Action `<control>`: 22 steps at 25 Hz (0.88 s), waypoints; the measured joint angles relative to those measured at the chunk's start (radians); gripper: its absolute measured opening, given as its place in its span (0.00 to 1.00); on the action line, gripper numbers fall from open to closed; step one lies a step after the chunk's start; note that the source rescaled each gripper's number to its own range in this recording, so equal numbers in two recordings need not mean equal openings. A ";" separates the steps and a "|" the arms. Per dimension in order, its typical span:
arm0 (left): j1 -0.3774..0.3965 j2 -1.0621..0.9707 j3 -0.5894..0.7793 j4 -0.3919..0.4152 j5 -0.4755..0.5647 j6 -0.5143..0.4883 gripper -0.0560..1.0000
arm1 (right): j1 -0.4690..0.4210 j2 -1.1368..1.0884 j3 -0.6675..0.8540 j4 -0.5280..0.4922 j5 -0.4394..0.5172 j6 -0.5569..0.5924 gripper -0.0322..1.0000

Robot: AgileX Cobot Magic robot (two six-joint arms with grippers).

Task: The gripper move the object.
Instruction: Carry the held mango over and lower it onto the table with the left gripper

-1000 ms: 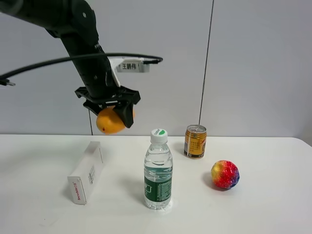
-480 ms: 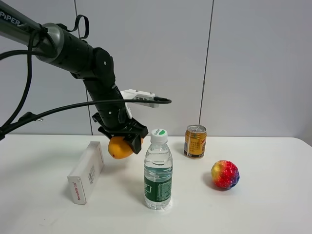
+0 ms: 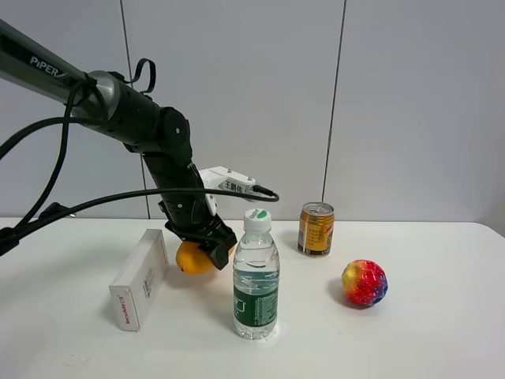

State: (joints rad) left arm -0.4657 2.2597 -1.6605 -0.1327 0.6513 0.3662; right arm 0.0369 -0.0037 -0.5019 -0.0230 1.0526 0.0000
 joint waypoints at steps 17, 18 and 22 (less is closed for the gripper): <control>-0.006 0.065 -0.007 -0.024 -0.059 0.063 0.07 | 0.000 0.000 0.000 0.000 0.000 0.000 1.00; -0.007 0.065 -0.007 -0.023 -0.062 0.063 0.07 | 0.000 0.000 0.000 0.000 0.000 0.000 1.00; -0.009 0.065 -0.008 -0.023 -0.063 0.063 0.07 | 0.000 0.000 0.000 0.000 0.000 0.000 1.00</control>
State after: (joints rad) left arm -0.4745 2.3242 -1.6686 -0.1556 0.5888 0.4289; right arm 0.0369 -0.0037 -0.5019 -0.0230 1.0526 0.0000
